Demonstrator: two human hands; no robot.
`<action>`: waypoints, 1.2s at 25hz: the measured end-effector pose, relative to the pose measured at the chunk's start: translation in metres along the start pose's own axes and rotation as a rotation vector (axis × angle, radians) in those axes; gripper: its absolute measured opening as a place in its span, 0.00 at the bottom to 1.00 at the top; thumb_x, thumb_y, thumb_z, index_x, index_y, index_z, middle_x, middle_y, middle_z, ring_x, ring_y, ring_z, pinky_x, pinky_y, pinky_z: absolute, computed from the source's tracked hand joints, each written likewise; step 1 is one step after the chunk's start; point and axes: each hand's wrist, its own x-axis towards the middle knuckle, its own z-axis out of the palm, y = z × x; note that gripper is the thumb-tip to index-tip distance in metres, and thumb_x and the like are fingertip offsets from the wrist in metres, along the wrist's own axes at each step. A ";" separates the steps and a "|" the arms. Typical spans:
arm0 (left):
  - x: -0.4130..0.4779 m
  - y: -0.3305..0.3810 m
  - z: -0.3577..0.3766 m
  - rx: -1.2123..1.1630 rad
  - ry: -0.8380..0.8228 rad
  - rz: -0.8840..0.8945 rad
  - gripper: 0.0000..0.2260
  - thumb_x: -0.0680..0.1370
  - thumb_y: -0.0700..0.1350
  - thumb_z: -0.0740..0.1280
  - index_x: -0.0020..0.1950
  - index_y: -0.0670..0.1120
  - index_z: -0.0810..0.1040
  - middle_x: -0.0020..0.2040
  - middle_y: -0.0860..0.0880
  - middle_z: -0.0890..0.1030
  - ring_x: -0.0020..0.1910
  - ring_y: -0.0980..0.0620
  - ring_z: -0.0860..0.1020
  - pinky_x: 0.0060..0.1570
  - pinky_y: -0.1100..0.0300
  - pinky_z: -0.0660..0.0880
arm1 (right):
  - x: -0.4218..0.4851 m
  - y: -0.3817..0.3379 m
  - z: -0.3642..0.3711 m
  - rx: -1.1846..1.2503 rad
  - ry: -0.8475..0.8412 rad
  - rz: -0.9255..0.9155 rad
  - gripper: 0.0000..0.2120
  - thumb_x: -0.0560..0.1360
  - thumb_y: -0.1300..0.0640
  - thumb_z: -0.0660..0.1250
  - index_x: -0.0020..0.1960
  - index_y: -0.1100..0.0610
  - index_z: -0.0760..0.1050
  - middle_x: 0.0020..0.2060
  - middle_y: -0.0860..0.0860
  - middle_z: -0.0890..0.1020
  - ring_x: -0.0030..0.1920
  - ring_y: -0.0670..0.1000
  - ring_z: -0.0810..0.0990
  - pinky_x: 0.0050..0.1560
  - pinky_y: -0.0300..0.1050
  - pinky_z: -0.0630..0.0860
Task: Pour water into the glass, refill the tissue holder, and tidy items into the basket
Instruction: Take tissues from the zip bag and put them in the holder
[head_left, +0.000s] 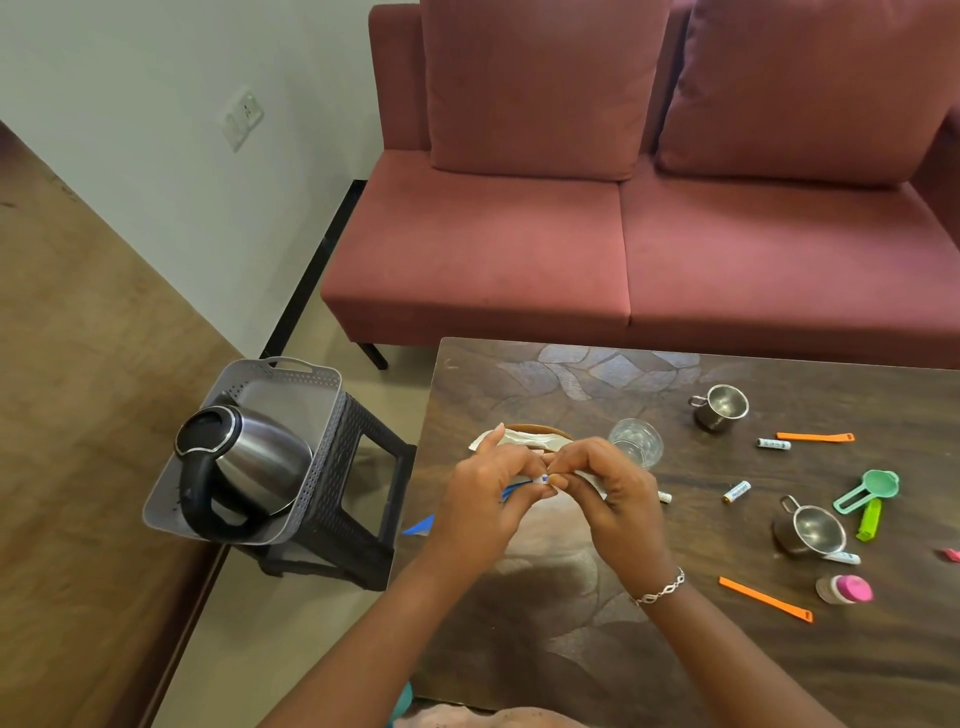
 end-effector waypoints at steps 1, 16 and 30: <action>0.000 0.000 -0.001 0.002 -0.001 -0.008 0.15 0.72 0.51 0.65 0.39 0.39 0.78 0.37 0.46 0.83 0.36 0.50 0.81 0.72 0.64 0.58 | 0.000 0.000 0.000 -0.001 0.006 0.003 0.03 0.70 0.55 0.64 0.38 0.51 0.74 0.39 0.45 0.79 0.41 0.46 0.80 0.43 0.35 0.74; -0.012 -0.039 -0.038 0.099 -0.052 -0.223 0.06 0.71 0.39 0.71 0.38 0.39 0.76 0.42 0.44 0.84 0.43 0.44 0.81 0.68 0.49 0.67 | 0.018 0.010 -0.040 0.059 0.296 0.310 0.09 0.72 0.56 0.61 0.37 0.43 0.73 0.37 0.42 0.83 0.41 0.54 0.80 0.44 0.55 0.75; 0.010 -0.017 -0.031 -0.869 -0.048 -0.548 0.11 0.73 0.41 0.68 0.55 0.44 0.76 0.47 0.48 0.84 0.46 0.50 0.82 0.43 0.60 0.80 | 0.052 -0.008 -0.049 0.577 0.146 0.648 0.10 0.77 0.46 0.59 0.45 0.53 0.67 0.35 0.56 0.84 0.34 0.54 0.84 0.33 0.45 0.79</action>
